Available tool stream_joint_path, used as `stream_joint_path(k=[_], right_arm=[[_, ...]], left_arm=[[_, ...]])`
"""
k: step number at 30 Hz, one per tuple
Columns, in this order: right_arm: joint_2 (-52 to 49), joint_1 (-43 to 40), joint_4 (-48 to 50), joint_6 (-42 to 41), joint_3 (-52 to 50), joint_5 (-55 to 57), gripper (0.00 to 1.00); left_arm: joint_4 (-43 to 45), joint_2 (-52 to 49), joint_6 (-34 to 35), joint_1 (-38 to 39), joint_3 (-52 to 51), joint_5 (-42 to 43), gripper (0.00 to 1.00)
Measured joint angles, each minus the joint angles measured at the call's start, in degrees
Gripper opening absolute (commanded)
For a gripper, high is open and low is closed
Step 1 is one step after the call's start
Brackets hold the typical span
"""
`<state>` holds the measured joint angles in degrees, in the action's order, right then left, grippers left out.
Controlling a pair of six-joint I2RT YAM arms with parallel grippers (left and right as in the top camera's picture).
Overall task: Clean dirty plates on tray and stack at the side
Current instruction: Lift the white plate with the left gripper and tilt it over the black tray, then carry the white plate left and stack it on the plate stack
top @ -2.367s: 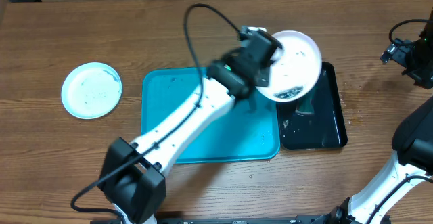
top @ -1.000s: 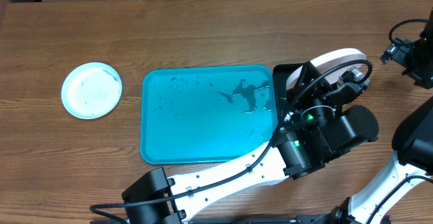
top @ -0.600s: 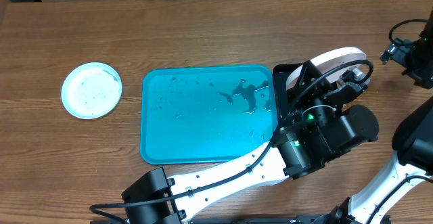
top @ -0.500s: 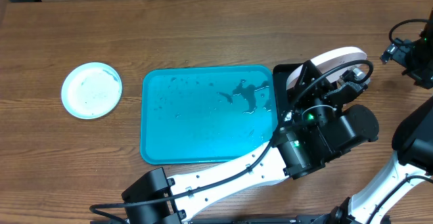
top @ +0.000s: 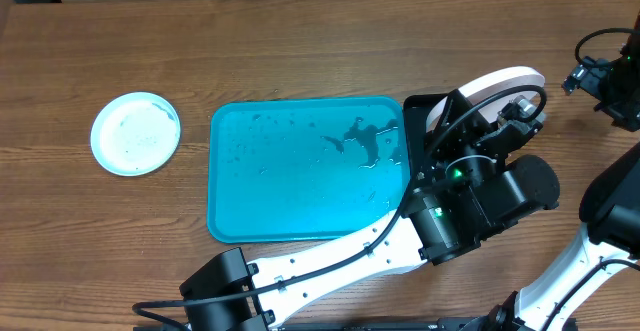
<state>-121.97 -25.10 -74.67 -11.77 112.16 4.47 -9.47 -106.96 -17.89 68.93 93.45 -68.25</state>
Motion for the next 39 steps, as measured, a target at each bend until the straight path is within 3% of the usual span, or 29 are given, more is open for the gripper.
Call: stream_joint_path(k=[4,8,13,19,25,33,39], right_arm=[[0.0,0.0,0.0,0.0,0.0,0.0,1.00],[0.0,0.0,0.0,0.0,0.0,0.0,1.00],[0.0,0.0,0.0,0.0,0.0,0.0,1.00],[0.0,0.0,0.0,0.0,0.0,0.0,1.00],[0.0,0.0,0.0,0.0,0.0,0.0,1.00],[0.0,0.0,0.0,-0.1,0.0,0.0,1.00],[0.0,0.0,0.0,0.0,0.0,0.0,1.00]], left_arm=[[-4.8,0.0,4.2,0.0,0.0,0.0,0.04],[-14.6,0.0,13.2,0.0,0.2,1.9,0.04],[-28.2,0.0,29.0,-1.1,0.3,11.4,0.04],[-32.4,-0.1,42.2,-7.8,0.3,24.4,0.04],[-34.4,-0.1,46.7,-21.3,0.3,46.6,0.04],[-38.1,-0.3,49.1,-47.8,0.3,79.4,0.04],[-46.5,-0.5,49.3,-69.1,0.3,92.3,0.04]])
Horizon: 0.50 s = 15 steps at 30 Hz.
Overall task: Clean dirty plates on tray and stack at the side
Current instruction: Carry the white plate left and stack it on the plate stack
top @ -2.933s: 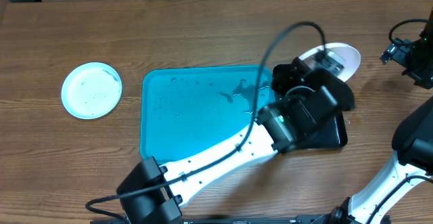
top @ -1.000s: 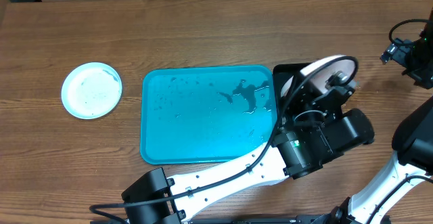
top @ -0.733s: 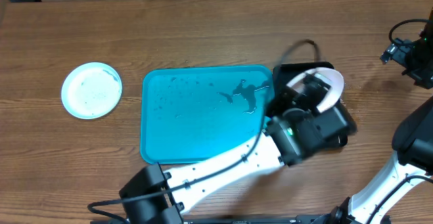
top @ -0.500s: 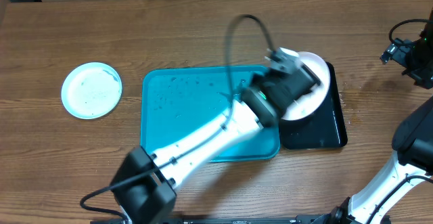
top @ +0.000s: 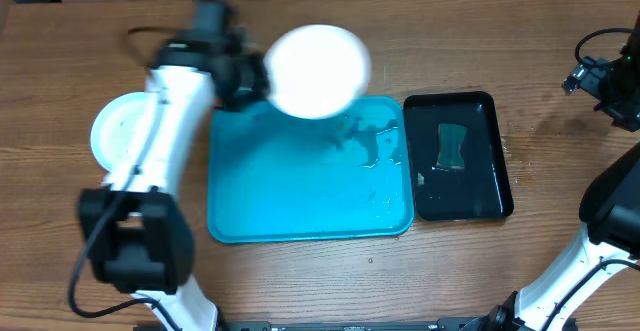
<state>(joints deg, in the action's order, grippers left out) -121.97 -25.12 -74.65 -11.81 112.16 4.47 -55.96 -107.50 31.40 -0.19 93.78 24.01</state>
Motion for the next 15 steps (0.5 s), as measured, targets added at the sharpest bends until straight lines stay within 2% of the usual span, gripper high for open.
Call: stream_joint_path(k=[5,10,15], right_arm=[[0.0,0.0,0.0,0.0,0.0,0.0,1.00],[0.0,0.0,0.0,0.0,0.0,0.0,1.00],[0.0,0.0,0.0,0.0,0.0,0.0,1.00]], left_arm=[[-6.1,0.0,-1.4,-14.8,0.0,1.4,0.04],[-10.4,0.0,-2.0,-27.6,0.0,-1.4,0.04],[-11.6,0.0,-2.0,-34.9,0.0,-6.1,0.04]])
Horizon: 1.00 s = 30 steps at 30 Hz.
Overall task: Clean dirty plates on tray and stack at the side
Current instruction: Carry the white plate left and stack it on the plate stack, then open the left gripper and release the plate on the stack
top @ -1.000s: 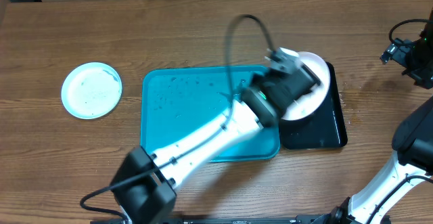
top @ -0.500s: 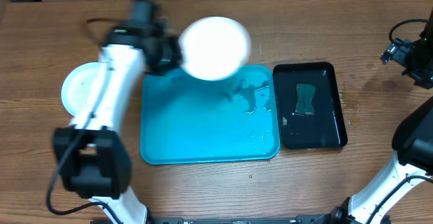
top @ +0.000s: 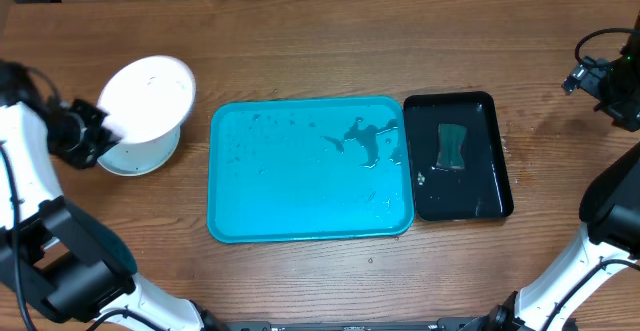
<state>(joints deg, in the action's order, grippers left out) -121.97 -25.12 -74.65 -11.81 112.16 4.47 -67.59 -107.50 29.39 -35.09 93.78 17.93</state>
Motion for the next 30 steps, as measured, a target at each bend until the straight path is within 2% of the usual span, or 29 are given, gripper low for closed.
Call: stream_joint_path(k=[7,11,23,30], right_arm=[[0.0,0.0,0.0,0.0,0.0,0.0,1.00],[0.0,0.0,0.0,0.0,0.0,0.0,1.00],[0.0,0.0,0.0,0.0,0.0,0.0,1.00],[0.0,0.0,0.0,0.0,0.0,0.0,1.00]], left_arm=[[0.4,0.0,1.9,-2.1,-0.1,-11.5,0.04],[2.3,0.0,2.6,-2.0,-1.2,-14.8,0.04],[15.0,0.0,4.4,-1.6,-12.9,-16.7,0.04],[18.0,0.0,4.8,-1.6,-14.6,-16.0,0.04]])
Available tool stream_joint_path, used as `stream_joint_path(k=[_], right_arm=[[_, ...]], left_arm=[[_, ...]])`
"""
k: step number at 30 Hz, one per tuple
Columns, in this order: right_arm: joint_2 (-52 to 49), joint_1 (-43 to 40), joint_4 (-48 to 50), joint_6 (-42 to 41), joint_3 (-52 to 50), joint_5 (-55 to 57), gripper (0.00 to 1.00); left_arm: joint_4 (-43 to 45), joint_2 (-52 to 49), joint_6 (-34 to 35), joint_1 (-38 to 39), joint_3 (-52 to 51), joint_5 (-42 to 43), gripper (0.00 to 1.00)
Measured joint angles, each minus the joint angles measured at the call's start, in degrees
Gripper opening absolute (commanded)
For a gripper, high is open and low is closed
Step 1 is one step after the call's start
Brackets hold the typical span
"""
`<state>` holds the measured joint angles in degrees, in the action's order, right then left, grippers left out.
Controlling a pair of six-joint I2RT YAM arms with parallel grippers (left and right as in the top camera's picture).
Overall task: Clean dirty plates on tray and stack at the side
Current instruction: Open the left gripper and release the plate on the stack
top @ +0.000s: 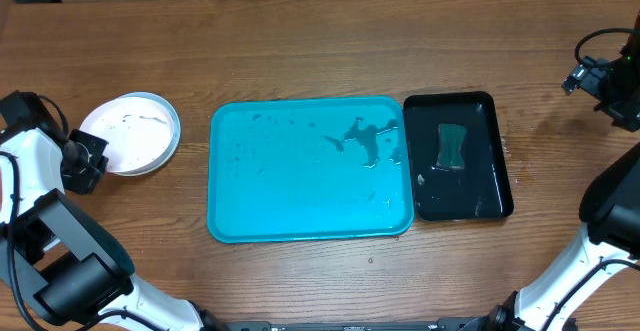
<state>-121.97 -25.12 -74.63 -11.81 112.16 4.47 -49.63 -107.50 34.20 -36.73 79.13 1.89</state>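
Observation:
A white plate [128,133] lies almost flat on a light blue plate [176,129] at the table's left, shifted a little to the left so the blue rim shows on the right. My left gripper [86,161] is at the white plate's lower left edge and appears shut on it. The teal tray [300,211] in the middle carries no plates, only water streaks and a dark puddle [362,137]. My right gripper [592,73] hovers at the far right edge, too small to tell how its fingers stand.
A black tray [480,203] holding water and a green sponge [452,147] sits against the teal tray's right side. The right arm's links [610,203] fill the lower right corner. A cardboard edge runs along the back.
The white plate was held tilted above the blue plate. Now it rests nearly flat on it, and my left gripper has dropped lower at the plate's left edge.
My left gripper first held the white plate on edge over the black tray at the right. Then it had the plate above the teal tray's back left corner. Then the plate hung tilted over the blue plate, and now lies on it.

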Motion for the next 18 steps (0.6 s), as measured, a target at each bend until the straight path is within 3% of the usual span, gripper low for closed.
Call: stream_joint_path(k=[18], right_arm=[[0.0,0.0,0.0,0.0,0.0,0.0,1.00]], left_arm=[[2.4,0.0,0.0,4.8,-1.1,-1.8,0.04]])
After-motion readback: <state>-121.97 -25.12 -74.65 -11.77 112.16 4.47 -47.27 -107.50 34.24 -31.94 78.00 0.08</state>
